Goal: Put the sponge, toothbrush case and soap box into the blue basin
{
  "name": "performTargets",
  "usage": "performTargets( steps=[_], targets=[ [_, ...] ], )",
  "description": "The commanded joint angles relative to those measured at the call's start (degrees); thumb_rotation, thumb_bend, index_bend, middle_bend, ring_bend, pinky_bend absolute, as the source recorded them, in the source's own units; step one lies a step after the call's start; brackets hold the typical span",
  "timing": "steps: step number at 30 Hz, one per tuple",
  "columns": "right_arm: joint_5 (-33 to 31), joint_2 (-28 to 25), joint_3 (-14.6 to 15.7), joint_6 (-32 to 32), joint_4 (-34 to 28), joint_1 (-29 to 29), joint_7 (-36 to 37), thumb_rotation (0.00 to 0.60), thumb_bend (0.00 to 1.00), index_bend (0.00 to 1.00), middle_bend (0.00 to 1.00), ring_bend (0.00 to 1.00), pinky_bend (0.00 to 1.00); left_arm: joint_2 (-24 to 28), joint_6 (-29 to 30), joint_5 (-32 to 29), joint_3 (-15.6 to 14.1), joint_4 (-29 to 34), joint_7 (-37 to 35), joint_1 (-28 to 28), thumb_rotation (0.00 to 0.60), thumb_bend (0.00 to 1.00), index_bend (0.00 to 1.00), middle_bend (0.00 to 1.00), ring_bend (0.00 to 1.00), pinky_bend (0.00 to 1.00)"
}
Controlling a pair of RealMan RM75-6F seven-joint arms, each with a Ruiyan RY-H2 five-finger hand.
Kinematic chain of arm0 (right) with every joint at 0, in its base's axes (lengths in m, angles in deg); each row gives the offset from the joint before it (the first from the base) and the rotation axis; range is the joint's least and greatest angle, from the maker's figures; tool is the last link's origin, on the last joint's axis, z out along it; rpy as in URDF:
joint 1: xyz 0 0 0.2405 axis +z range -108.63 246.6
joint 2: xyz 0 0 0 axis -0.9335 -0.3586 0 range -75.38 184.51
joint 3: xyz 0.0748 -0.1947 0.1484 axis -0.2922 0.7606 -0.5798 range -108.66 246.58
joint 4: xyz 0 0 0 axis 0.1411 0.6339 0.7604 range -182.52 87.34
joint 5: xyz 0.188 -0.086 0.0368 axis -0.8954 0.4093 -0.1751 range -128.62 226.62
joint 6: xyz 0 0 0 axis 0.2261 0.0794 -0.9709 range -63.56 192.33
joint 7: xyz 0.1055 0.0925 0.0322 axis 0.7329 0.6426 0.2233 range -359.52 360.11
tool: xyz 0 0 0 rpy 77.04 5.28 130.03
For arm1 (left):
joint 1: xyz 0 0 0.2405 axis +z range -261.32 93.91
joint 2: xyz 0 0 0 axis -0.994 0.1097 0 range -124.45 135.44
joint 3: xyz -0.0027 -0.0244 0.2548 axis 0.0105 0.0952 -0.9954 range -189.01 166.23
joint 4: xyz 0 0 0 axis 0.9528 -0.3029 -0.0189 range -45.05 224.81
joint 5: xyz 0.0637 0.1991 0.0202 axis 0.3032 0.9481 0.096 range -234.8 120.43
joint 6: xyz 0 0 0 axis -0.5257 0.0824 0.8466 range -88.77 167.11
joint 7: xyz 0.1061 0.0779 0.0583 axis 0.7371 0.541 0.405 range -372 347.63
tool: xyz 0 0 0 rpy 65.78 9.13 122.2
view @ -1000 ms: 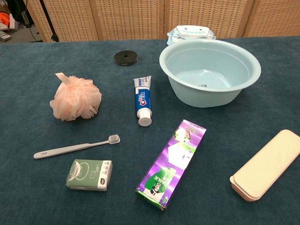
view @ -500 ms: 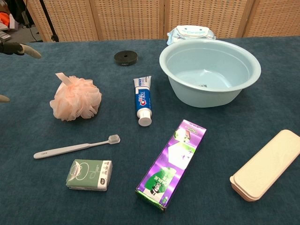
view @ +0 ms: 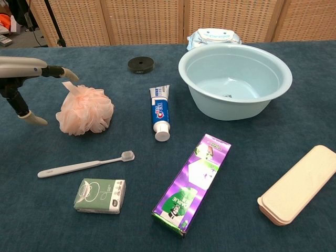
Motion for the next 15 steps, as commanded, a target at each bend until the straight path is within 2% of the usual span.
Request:
performTargets(
  steps=[1, 5, 8, 15],
  targets=[
    [0.01, -0.14, -0.02, 0.06, 0.02, 0.03, 0.45, 0.600, 0.10, 0.00, 0.00, 0.00, 0.00, -2.94, 1.07, -3.22, -0.95, -1.71, 3.33, -2.29, 0.600, 0.19, 0.00, 0.00, 0.00, 0.01],
    [0.03, -0.33, -0.04, 0.11, 0.03, 0.06, 1.08, 0.600, 0.10, 0.00, 0.00, 0.00, 0.00, -5.39, 2.85, -5.40, -1.37, -2.69, 5.62, -3.53, 0.600, 0.19, 0.00, 0.00, 0.00, 0.01],
    [-0.15, -0.62, -0.28, -0.17, 0.10, -0.02, 2.04, 0.600, 0.10, 0.00, 0.00, 0.00, 0.00, -9.61, 5.80, -6.74, -2.21, -5.34, 8.84, -4.58, 0.600, 0.20, 0.01, 0.00, 0.00, 0.05],
    [-0.69, -1.14, -0.62, -0.31, 0.15, -0.10, 3.28, 0.600, 0.10, 0.00, 0.00, 0.00, 0.00, -15.16, 9.45, -7.76, -3.35, -9.84, 12.59, -5.27, 0.600, 0.23, 0.18, 0.00, 0.00, 0.21]
  ],
)
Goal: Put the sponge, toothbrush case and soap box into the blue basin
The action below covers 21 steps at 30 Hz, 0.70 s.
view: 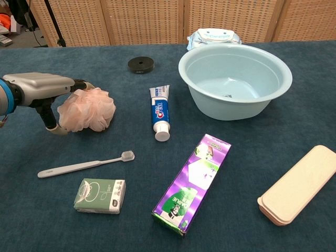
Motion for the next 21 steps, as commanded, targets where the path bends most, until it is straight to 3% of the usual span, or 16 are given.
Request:
performTargets(
  steps=[1, 3, 7, 9, 14, 21],
  targets=[
    [-0.13, -0.12, -0.05, 0.02, 0.05, -0.02, 0.30, 0.600, 0.10, 0.00, 0.00, 0.00, 0.00, -2.62, 2.15, -0.39, -0.77, -2.22, 1.78, -0.31, 0.600, 0.25, 0.23, 0.00, 0.01, 0.23],
    [-0.10, -0.14, -0.02, 0.12, 0.09, 0.01, 0.49, 0.600, 0.10, 0.00, 0.00, 0.00, 0.00, -4.84, 5.22, 0.30, -0.83, -4.04, 2.92, 0.10, 0.600, 0.28, 0.34, 0.05, 0.07, 0.28],
    [-0.30, -0.24, -0.15, 0.08, 0.09, -0.01, 0.63, 0.600, 0.10, 0.00, 0.00, 0.00, 0.00, -9.98, 13.69, 7.49, -0.57, -9.58, 1.67, 2.07, 0.600, 0.42, 0.67, 0.31, 0.27, 0.41],
    [-0.36, -0.30, -0.18, 0.01, 0.04, -0.05, 0.72, 0.600, 0.10, 0.00, 0.00, 0.00, 0.00, -11.27, 15.34, 9.93, -0.29, -11.63, 0.21, 2.75, 0.600, 0.47, 0.75, 0.39, 0.34, 0.45],
    [-0.15, -0.32, -0.08, 0.05, 0.00, -0.04, 0.65, 0.600, 0.10, 0.00, 0.00, 0.00, 0.00, -11.96, 15.86, 12.66, 0.31, -13.91, -1.04, 3.56, 0.600, 0.51, 0.88, 0.49, 0.44, 0.52],
    [-0.17, -0.39, -0.17, -0.14, -0.12, -0.13, 0.74, 0.600, 0.10, 0.00, 0.00, 0.00, 0.00, -10.81, 16.00, 14.98, 1.64, -13.70, -1.25, 4.35, 0.600, 0.51, 0.90, 0.56, 0.50, 0.57]
  ],
)
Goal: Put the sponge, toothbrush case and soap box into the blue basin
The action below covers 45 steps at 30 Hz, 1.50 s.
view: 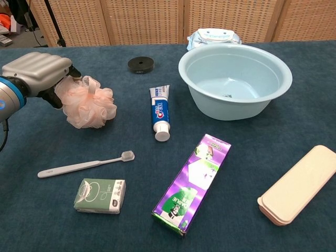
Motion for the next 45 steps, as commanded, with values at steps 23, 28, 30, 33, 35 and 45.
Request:
performTargets(
  steps=[23, 28, 30, 33, 35, 45],
  targets=[
    [0.11, -0.38, 0.14, 0.20, -0.08, -0.07, 0.97, 0.600, 0.10, 0.00, 0.00, 0.00, 0.00, 8.46, 2.80, 7.53, 13.59, 7.71, -5.67, -3.04, 0.600, 0.52, 0.90, 0.59, 0.53, 0.59],
    [-0.54, -0.48, -0.08, 0.97, 0.45, 0.23, 2.33, 0.600, 0.10, 0.00, 0.00, 0.00, 0.00, 4.46, 1.05, 5.94, 16.71, 5.80, -3.22, -7.46, 0.600, 0.53, 0.90, 0.59, 0.53, 0.59],
    [-0.64, -0.50, -0.12, 1.16, 0.63, 0.32, 2.69, 0.600, 0.10, 0.00, 0.00, 0.00, 0.00, 2.78, 0.60, 5.11, 17.62, 4.84, -2.53, -8.88, 0.600, 0.53, 0.90, 0.59, 0.53, 0.59],
    [-0.82, -0.58, -0.20, 1.29, 0.87, 0.37, 3.37, 0.600, 0.10, 0.00, 0.00, 0.00, 0.00, 0.19, -0.50, 3.92, 18.89, 3.17, -1.60, -11.32, 0.600, 0.53, 0.90, 0.59, 0.53, 0.59],
    [-1.25, -0.66, -0.42, 1.41, 1.21, 0.42, 4.07, 0.600, 0.10, 0.00, 0.00, 0.00, 0.00, -2.42, -1.79, 3.24, 19.89, 1.05, -1.09, -13.88, 0.600, 0.53, 0.90, 0.59, 0.53, 0.59],
    [-4.96, -0.65, -1.56, 3.66, 3.84, 0.98, 7.33, 0.600, 0.10, 0.00, 0.00, 0.00, 0.00, -12.44, -5.71, 1.80, 22.63, -11.13, -2.93, -22.31, 0.600, 0.53, 0.90, 0.59, 0.53, 0.59]
  ],
)
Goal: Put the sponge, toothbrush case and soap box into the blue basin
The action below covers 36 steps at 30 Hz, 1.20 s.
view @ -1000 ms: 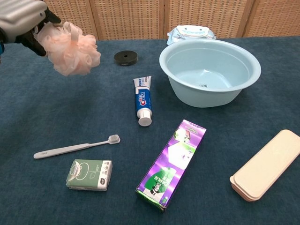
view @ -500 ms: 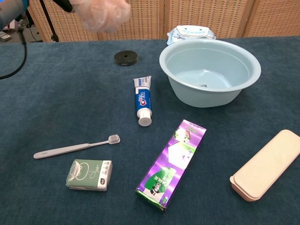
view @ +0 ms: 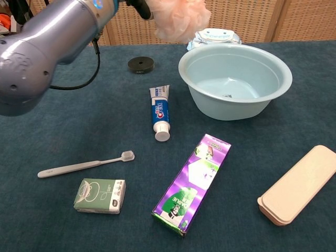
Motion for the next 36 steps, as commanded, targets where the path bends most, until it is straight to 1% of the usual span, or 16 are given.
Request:
performTargets(
  steps=[1, 6, 15, 17, 18, 20, 21, 22, 23, 24, 25, 27, 28, 33, 36],
  targets=[
    [-1.47, -0.01, -0.57, 0.82, 0.91, 0.21, 0.96, 0.600, 0.10, 0.00, 0.00, 0.00, 0.00, -3.87, -2.08, -0.67, 1.32, -4.70, -1.59, -3.36, 0.600, 0.53, 0.90, 0.59, 0.53, 0.59],
    [-3.08, 0.07, -1.08, 1.39, 1.69, 0.27, 1.23, 0.600, 0.10, 0.00, 0.00, 0.00, 0.00, -7.22, -3.51, -0.48, 1.93, -9.76, -3.51, -6.22, 0.600, 0.52, 0.90, 0.59, 0.53, 0.59],
    [-3.53, 0.11, -1.39, 1.42, 1.98, 0.33, 1.33, 0.600, 0.09, 0.00, 0.00, 0.00, 0.00, -9.92, -4.86, 0.69, 1.69, -13.45, -6.91, -8.12, 0.600, 0.49, 0.90, 0.59, 0.53, 0.59],
    [-3.71, 0.10, -1.38, 1.49, 2.02, 0.28, 1.35, 0.600, 0.09, 0.00, 0.00, 0.00, 0.00, -10.25, -5.02, 0.90, 1.55, -13.83, -7.47, -8.23, 0.600, 0.47, 0.89, 0.57, 0.51, 0.59],
    [-3.75, 0.10, -1.42, 1.44, 2.04, 0.27, 1.36, 0.600, 0.09, 0.00, 0.00, 0.00, 0.00, -10.34, -5.21, 0.97, 1.43, -13.91, -7.75, -8.24, 0.600, 0.45, 0.86, 0.53, 0.48, 0.59],
    [-3.77, 0.12, -1.48, 1.36, 2.04, 0.25, 1.38, 0.600, 0.09, 0.00, 0.00, 0.00, 0.00, -10.23, -5.58, 1.15, 1.15, -13.72, -8.39, -8.06, 0.600, 0.42, 0.75, 0.37, 0.36, 0.56],
    [-3.65, 0.11, -1.43, 1.29, 1.98, 0.22, 1.38, 0.600, 0.09, 0.00, 0.00, 0.00, 0.00, -9.95, -6.10, 1.11, 0.87, -13.39, -8.67, -7.80, 0.600, 0.40, 0.66, 0.24, 0.25, 0.49],
    [-3.46, 0.08, -1.36, 1.12, 1.83, 0.14, 1.36, 0.600, 0.09, 0.00, 0.00, 0.00, 0.00, -9.43, -6.88, 0.78, 0.37, -13.11, -7.88, -7.56, 0.600, 0.38, 0.53, 0.12, 0.12, 0.40],
    [-3.30, 0.05, -1.33, 0.91, 1.72, 0.05, 1.32, 0.600, 0.09, 0.00, 0.00, 0.00, 0.00, -8.87, -7.33, 0.59, 0.03, -12.63, -7.06, -7.38, 0.600, 0.36, 0.45, 0.06, 0.06, 0.32],
    [-3.21, 0.04, -1.30, 0.78, 1.67, 0.00, 1.29, 0.600, 0.09, 0.00, 0.00, 0.00, 0.00, -8.46, -7.49, 0.47, -0.13, -12.04, -6.64, -7.22, 0.600, 0.34, 0.32, 0.01, 0.01, 0.23],
    [-3.12, 0.02, -1.28, 0.70, 1.64, -0.03, 1.28, 0.600, 0.09, 0.00, 0.00, 0.00, 0.00, -8.13, -7.48, 0.46, -0.30, -11.60, -6.31, -7.06, 0.600, 0.32, 0.22, 0.00, 0.00, 0.16],
    [-3.02, -0.02, -1.29, 0.56, 1.58, -0.08, 1.35, 0.600, 0.09, 0.00, 0.00, 0.00, 0.00, -7.72, -7.44, 0.59, -0.67, -11.07, -5.93, -6.80, 0.600, 0.29, 0.12, 0.00, 0.00, 0.10],
    [-2.96, -0.06, -1.30, 0.43, 1.56, -0.13, 1.37, 0.600, 0.09, 0.00, 0.00, 0.00, 0.00, -7.50, -7.57, 0.44, -0.87, -10.76, -5.76, -6.58, 0.600, 0.26, 0.08, 0.00, 0.00, 0.08],
    [-2.81, -0.12, -1.24, 0.38, 1.36, -0.16, 1.25, 0.600, 0.09, 0.00, 0.00, 0.00, 0.00, -6.73, -7.75, -0.61, -0.91, -9.37, -5.01, -5.94, 0.600, 0.17, 0.01, 0.00, 0.00, 0.05],
    [-2.79, -0.06, -1.21, 0.40, 1.24, -0.14, 0.98, 0.600, 0.09, 0.00, 0.00, 0.00, 0.00, -6.43, -7.56, -0.84, -1.04, -9.04, -4.77, -5.61, 0.600, 0.13, 0.00, 0.00, 0.00, 0.04]
  ],
)
